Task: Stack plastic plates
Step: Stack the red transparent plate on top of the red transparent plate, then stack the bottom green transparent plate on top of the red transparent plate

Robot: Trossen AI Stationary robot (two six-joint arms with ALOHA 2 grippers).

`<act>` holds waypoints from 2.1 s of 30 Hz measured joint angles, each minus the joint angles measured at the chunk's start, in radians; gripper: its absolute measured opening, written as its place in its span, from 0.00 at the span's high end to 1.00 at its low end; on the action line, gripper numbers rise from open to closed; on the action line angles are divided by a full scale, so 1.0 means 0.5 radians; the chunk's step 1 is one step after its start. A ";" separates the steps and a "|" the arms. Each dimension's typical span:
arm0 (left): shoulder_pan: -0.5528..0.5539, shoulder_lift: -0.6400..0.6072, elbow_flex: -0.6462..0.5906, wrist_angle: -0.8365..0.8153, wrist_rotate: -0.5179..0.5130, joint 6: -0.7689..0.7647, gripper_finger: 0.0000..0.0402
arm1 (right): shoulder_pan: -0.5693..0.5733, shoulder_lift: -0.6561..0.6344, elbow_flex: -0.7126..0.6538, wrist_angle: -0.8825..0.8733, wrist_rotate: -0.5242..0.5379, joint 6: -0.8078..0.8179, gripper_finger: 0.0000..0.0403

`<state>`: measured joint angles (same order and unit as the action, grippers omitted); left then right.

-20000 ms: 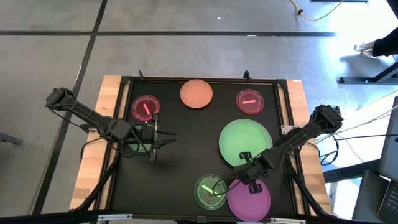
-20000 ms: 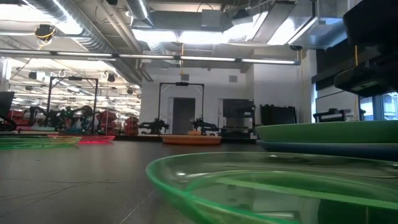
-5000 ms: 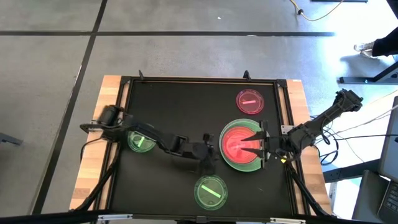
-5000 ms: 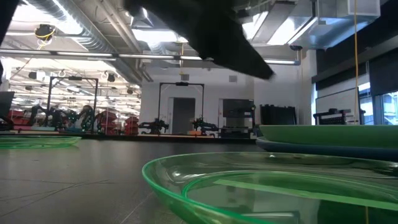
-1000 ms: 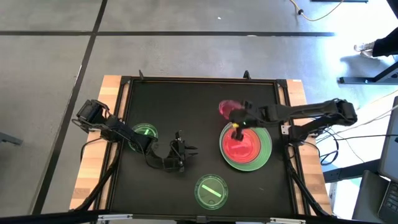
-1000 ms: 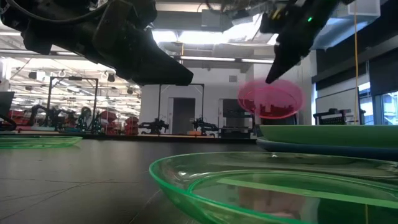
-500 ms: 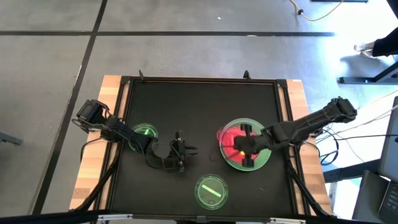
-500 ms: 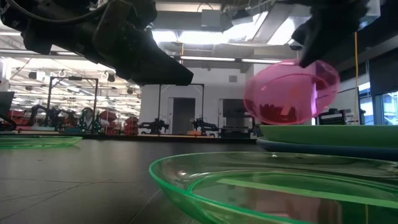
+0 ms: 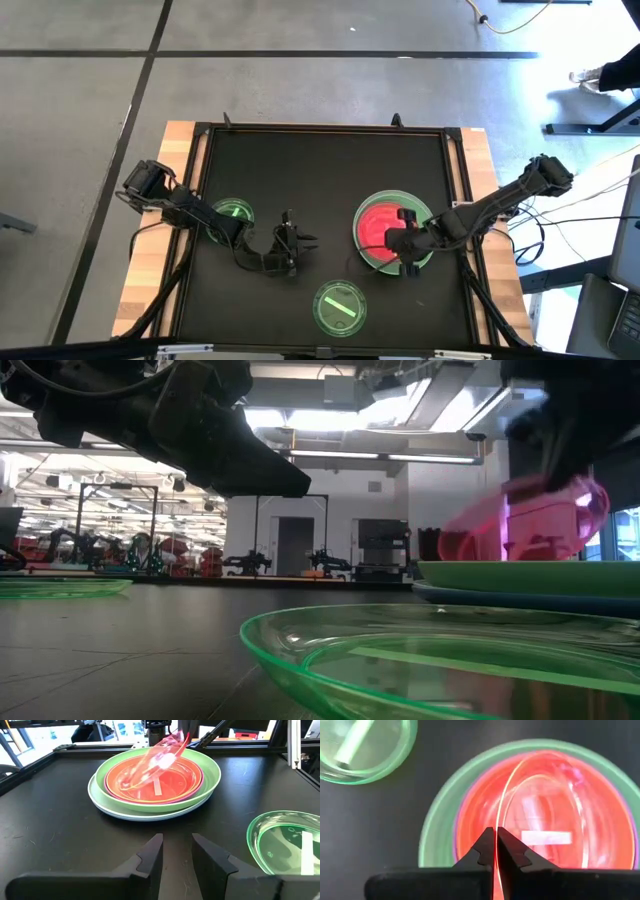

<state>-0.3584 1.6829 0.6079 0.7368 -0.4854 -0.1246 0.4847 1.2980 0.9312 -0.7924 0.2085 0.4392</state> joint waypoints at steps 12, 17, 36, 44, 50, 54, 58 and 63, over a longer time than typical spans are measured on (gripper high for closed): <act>0.000 0.000 0.000 0.000 0.000 0.000 0.76 | -0.002 0.005 -0.193 0.247 -0.046 0.111 0.98; 0.000 0.001 0.000 0.000 0.001 0.004 0.76 | -0.002 0.005 -0.194 0.244 -0.142 0.126 0.86; 0.002 0.000 -0.001 -0.003 0.174 0.001 0.76 | -0.002 0.297 -0.193 1.105 -0.193 -0.109 0.62; 0.006 0.001 -0.002 0.002 0.152 0.001 0.76 | -0.056 0.689 0.004 1.175 -0.324 -0.087 0.62; 0.014 0.001 -0.002 0.000 0.152 -0.005 0.76 | -0.054 0.906 0.197 1.158 -0.409 -0.101 0.62; 0.014 0.001 -0.002 -0.004 0.153 -0.008 0.76 | -0.071 0.982 0.249 1.166 -0.459 -0.087 0.62; 0.014 0.001 -0.002 -0.006 0.153 -0.008 0.76 | -0.104 1.037 0.249 1.160 -0.528 -0.032 0.62; 0.014 0.001 -0.002 -0.007 0.154 -0.008 0.76 | -0.137 1.096 0.249 1.165 -0.582 -0.003 0.62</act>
<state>-0.3515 1.6833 0.6071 0.7334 -0.4084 -0.1284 0.4160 1.8461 1.0557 -0.2096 -0.0826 0.4377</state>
